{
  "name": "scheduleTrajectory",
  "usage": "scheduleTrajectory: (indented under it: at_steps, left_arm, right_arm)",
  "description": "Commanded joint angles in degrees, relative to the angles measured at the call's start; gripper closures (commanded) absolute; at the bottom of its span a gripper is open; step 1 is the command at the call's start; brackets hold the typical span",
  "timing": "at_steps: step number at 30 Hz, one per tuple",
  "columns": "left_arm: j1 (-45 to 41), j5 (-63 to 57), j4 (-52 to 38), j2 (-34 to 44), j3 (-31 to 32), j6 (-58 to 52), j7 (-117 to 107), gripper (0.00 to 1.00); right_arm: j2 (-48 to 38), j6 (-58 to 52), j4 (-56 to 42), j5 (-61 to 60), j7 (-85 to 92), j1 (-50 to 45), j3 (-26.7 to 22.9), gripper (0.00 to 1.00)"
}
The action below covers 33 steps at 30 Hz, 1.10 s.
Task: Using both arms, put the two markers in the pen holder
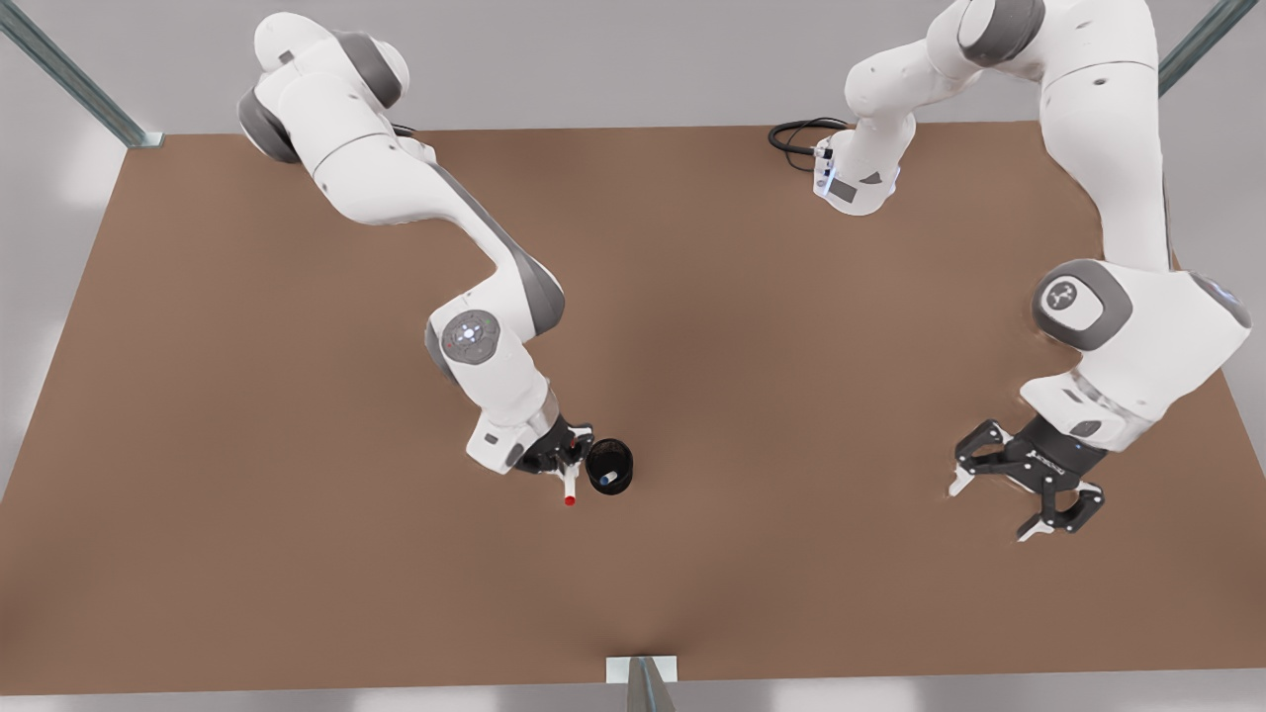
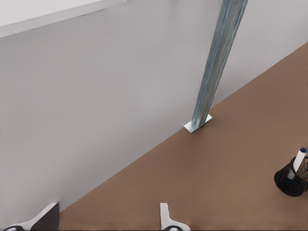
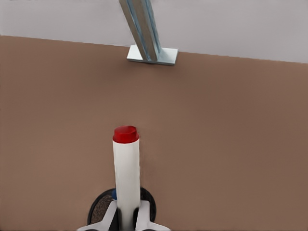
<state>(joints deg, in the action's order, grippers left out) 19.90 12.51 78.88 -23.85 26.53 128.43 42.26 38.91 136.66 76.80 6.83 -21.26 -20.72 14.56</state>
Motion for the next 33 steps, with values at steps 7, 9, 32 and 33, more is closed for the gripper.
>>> scheduleTrajectory:
  at_steps: [7,9,32,33]
  left_arm:
    - [-19.02,-14.18,-1.97,12.78,-23.89,-45.02,-46.56,0.0]
    - [-18.75,-14.1,-1.8,11.55,-23.89,-45.11,-46.56,0.0]
    - [-18.58,-13.66,-1.8,11.02,-23.89,-45.11,-46.56,0.0]
    - [-18.58,-13.66,-1.8,11.11,-23.89,-45.11,-46.56,0.0]
  right_arm:
    - [3.28,23.56,3.88,12.32,-13.11,-2.31,-0.41,0.79]
    - [3.63,23.74,4.15,14.35,-13.11,-4.24,-1.37,0.79]
    - [1.88,39.3,18.91,23.85,-13.11,-4.86,-4.63,0.79]
    - [1.79,39.3,19.0,23.93,-13.11,-4.86,-4.63,0.64]
